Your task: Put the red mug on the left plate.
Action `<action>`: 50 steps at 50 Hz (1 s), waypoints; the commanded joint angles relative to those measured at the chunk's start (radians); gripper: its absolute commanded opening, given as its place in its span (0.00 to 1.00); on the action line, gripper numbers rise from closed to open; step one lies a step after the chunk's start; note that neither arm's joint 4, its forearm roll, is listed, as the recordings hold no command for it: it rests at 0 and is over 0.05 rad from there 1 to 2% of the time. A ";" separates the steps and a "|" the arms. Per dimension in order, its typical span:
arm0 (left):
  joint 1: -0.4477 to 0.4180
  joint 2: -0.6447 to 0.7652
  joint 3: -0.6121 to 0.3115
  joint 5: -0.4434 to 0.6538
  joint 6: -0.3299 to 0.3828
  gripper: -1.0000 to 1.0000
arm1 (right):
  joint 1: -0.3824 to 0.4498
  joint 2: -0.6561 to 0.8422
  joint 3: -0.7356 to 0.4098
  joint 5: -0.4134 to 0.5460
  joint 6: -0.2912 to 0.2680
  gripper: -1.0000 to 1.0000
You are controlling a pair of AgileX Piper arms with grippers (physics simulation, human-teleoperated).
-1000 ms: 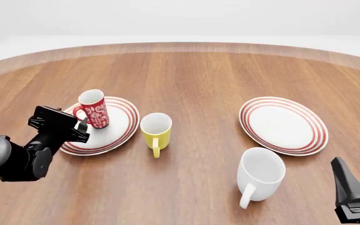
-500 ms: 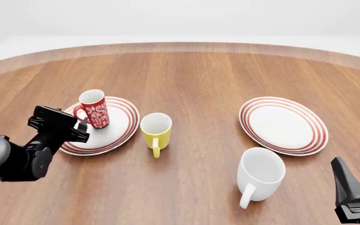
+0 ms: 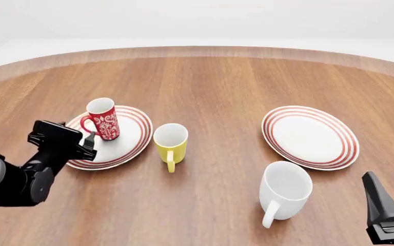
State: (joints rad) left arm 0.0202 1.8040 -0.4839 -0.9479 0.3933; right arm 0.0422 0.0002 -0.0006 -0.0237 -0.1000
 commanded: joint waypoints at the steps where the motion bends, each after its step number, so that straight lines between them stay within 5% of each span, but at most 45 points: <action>1: -0.024 -0.014 0.031 -0.013 -0.018 1.00 | 0.000 0.000 0.000 0.001 0.001 1.00; 36: -0.150 -0.086 0.129 -0.052 -0.136 1.00 | 0.002 0.000 0.000 0.004 0.000 1.00; 50: -0.249 -0.174 0.206 -0.085 -0.282 1.00 | 0.000 0.000 0.000 0.014 0.005 1.00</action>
State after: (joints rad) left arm -0.1701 1.6776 -0.3284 -1.0049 0.1938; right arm 0.0438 0.0002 -0.0004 -0.0158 -0.0980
